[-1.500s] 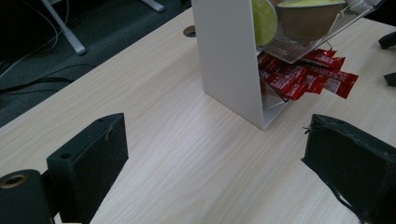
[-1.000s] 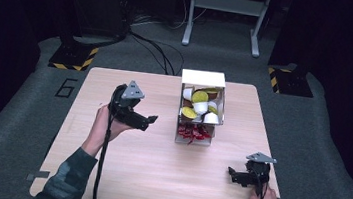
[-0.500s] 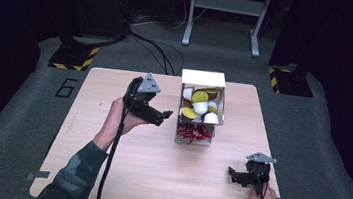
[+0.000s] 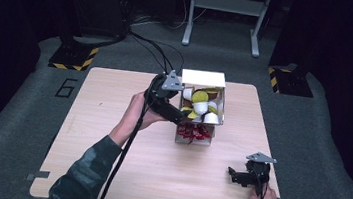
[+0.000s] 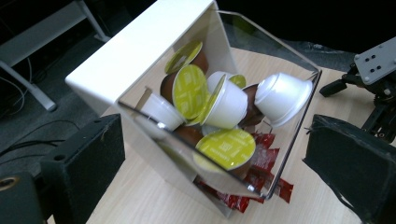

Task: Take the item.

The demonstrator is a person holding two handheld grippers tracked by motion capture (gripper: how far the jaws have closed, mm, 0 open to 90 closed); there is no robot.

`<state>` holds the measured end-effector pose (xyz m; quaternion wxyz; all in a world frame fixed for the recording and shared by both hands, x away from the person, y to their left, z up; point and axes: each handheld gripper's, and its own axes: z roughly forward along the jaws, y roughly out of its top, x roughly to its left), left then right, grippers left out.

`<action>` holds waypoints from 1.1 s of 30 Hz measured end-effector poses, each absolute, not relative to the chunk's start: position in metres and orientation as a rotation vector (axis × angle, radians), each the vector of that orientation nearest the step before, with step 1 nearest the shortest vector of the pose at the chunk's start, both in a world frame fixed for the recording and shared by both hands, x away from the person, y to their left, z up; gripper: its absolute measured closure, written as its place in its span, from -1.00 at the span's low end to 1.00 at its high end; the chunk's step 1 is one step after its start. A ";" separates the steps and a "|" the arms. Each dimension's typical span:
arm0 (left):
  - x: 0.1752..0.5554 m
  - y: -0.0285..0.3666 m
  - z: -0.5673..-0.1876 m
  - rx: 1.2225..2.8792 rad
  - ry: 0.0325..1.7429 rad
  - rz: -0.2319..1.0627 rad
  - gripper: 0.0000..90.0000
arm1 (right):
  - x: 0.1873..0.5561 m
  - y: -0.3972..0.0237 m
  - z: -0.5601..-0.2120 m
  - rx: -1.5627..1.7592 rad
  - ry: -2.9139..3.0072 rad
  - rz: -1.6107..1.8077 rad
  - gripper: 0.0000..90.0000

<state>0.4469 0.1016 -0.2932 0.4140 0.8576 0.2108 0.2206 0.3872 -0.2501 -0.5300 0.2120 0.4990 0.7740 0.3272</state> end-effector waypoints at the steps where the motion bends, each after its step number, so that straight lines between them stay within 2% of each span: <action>1: 0.448 0.098 -0.293 2.159 0.525 0.553 -0.90 | 0.387 -0.250 -0.530 1.386 2.149 0.909 -1.00; 5: 0.451 0.087 -0.291 2.175 0.483 0.542 -0.86 | 0.387 -0.250 -0.530 1.386 2.149 0.909 -1.00; 10: 0.454 0.074 -0.292 2.197 0.447 0.534 -0.69 | 0.387 -0.250 -0.530 1.386 2.150 0.909 -1.00; 15: 0.461 0.064 -0.298 2.219 0.433 0.526 -0.63 | 0.387 -0.250 -0.530 1.386 2.145 0.912 -1.00; 22: 0.468 0.054 -0.306 2.258 0.427 0.518 -0.32 | 0.387 -0.250 -0.530 1.385 2.150 0.909 -1.00; 33: 0.477 0.042 -0.313 2.317 0.456 0.518 -0.14 | 0.387 -0.251 -0.530 1.378 2.157 0.916 -1.00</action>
